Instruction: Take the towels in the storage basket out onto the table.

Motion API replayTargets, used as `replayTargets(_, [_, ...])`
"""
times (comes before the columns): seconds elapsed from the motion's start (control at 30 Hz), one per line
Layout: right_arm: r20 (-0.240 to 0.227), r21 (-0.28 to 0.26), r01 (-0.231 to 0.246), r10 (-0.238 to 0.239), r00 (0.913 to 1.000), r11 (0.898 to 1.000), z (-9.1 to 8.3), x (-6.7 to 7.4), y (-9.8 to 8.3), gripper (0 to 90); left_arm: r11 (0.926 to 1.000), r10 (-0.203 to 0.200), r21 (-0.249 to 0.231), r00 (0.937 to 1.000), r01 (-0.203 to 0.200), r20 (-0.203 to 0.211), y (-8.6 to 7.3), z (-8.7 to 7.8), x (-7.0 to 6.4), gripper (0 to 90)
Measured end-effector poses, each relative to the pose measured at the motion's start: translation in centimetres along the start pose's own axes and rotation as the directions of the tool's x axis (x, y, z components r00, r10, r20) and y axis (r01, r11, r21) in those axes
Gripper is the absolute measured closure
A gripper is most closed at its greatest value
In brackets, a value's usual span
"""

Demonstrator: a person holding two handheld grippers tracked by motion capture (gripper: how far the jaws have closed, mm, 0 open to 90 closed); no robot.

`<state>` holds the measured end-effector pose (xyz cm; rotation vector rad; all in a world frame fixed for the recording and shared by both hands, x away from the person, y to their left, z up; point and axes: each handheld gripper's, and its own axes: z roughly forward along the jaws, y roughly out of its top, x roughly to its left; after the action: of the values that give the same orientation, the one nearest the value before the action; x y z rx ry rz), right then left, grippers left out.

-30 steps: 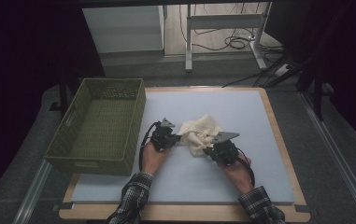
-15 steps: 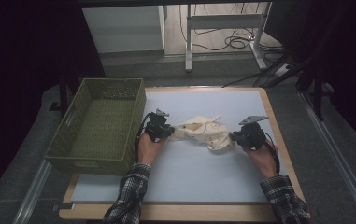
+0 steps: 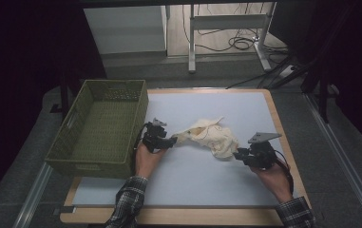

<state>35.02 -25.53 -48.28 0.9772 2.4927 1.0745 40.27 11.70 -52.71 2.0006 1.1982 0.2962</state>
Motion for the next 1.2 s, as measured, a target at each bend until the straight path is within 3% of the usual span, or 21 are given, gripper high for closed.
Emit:
replayTargets(0.1, [-0.046, -0.014, 0.017, -0.018, 0.9988, 1.0, 0.5, 1.2, 0.6, 69.9, 0.9999, 0.013, -0.002, 0.9998, -0.013, 0.015, -0.2, 0.1, -0.1, 43.7])
replayTargets(0.2, [-0.098, -0.023, 0.033, -0.036, 0.9945, 0.999, 2.1, 2.5, 1.8, 69.9, 0.9998, 0.019, -0.006, 0.9995, -0.019, 0.025, -0.3, 0.5, -0.2, 44.1])
replayTargets(0.27, [-0.104, -0.018, 0.041, -0.043, 0.9936, 0.999, 2.6, 2.8, 2.1, 69.9, 0.9997, 0.021, -0.009, 0.9994, -0.021, 0.029, -0.3, 0.6, -0.3, 47.3])
replayTargets(0.3, [-0.101, -0.001, 0.066, -0.066, 0.9927, 0.998, 4.3, 3.5, 2.9, 69.9, 0.9994, 0.034, -0.007, 0.9991, -0.034, 0.024, -0.2, 0.9, -0.2, 49.5])
replayTargets(0.4, [-0.083, 0.03, 0.083, -0.08, 0.9933, 0.996, 5.8, 3.7, 3.3, 69.8, 0.9995, 0.032, -0.005, 0.9992, -0.032, 0.024, -0.1, 1.2, -0.1, 51.2])
replayTargets(0.43, [-0.051, 0.062, 0.089, -0.086, 0.995, 0.994, 7.1, 3.5, 3.2, 69.5, 0.9993, 0.038, 0.0, 0.9991, -0.038, 0.017, -0.1, 1.5, -0.1, 51.2])
replayTargets(0.47, [-0.051, 0.062, 0.089, -0.086, 0.995, 0.994, 7.1, 3.5, 3.2, 69.5, 0.9993, 0.038, 0.0, 0.9991, -0.038, 0.017, -0.1, 1.5, -0.1, 51.2])
replayTargets(0.57, [0.01, 0.084, 0.09, -0.091, 0.9958, 0.992, 8.2, 2.9, 2.7, 69.4, 0.9984, 0.056, 0.003, 0.9984, -0.056, -0.004, 0.1, 1.9, -0.1, 56.4])
replayTargets(0.63, [0.026, 0.077, 0.098, -0.101, 0.9946, 0.992, 8.1, 2.8, 2.5, 73.0, 0.9983, 0.058, 0.006, 0.9983, -0.058, -0.007, 0.3, 2.0, -0.1, 62.3])
replayTargets(0.77, [0.058, 0.084, 0.117, -0.122, 0.9908, 0.99, 8.0, 2.8, 2.3, 88.5, 0.9972, 0.071, 0.023, 0.9972, -0.071, 0.024, 0.5, 2.2, -0.4, 85.6])
replayTargets(0.87, [0.052, 0.09, 0.107, -0.112, 0.9924, 0.99, 7.9, 2.7, 2.3, 89.5, 0.9957, 0.084, 0.036, 0.9956, -0.086, 0.041, 0.8, 1.9, -0.9, 87.1])
replayTargets(0.93, [0.039, 0.109, 0.119, -0.124, 0.9916, 0.987, 7.1, 2.6, 2.4, 89.7, 0.9972, 0.075, 0.004, 0.9951, -0.075, 0.065, 1.4, 0.5, -1.0, 87.0])
replayTargets(1.07, [0.016, 0.045, 0.097, -0.098, 0.9951, 0.994, 4.1, 2.1, 2.4, 89.7, 0.9978, 0.065, -0.015, 0.9964, -0.065, 0.055, 2.4, -1.2, -1.0, 86.4])
replayTargets(1.2, [0.055, 0.035, 0.119, -0.12, 0.9912, 0.992, 0.4, 1.5, 2.5, 89.6, 0.9976, 0.065, -0.023, 0.9974, -0.065, 0.032, 3.0, -2.2, -1.1, 86.1])
